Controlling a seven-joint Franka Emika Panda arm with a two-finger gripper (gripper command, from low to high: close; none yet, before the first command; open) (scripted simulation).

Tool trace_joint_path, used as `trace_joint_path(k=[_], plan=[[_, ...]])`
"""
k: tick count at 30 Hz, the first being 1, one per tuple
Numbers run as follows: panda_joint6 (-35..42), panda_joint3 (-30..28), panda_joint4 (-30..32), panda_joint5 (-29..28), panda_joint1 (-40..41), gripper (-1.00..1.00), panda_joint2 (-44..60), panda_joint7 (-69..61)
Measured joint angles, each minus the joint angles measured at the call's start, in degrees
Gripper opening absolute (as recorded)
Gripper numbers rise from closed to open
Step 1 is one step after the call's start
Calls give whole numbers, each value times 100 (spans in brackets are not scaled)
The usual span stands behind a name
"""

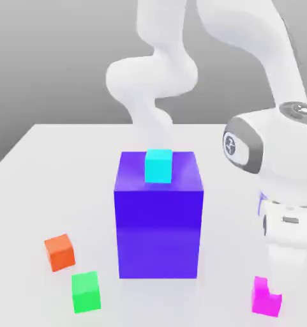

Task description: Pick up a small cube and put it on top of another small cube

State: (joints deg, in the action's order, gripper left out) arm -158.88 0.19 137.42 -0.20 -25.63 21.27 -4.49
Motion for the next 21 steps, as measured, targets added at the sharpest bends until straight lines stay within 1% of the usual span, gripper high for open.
trace_joint_path(k=[1,2,9,13,15,21], plan=[[-163,-4,-40,-7,-7,0,210,-3],[-324,-8,-81,2,-13,-100,419,-10],[-356,-7,-90,-8,-13,-100,470,-6],[195,-1,55,-6,-9,-100,-225,-10],[491,-55,-45,-15,79,-100,-377,-110],[898,-382,-159,-159,732,-100,-621,-1273]])
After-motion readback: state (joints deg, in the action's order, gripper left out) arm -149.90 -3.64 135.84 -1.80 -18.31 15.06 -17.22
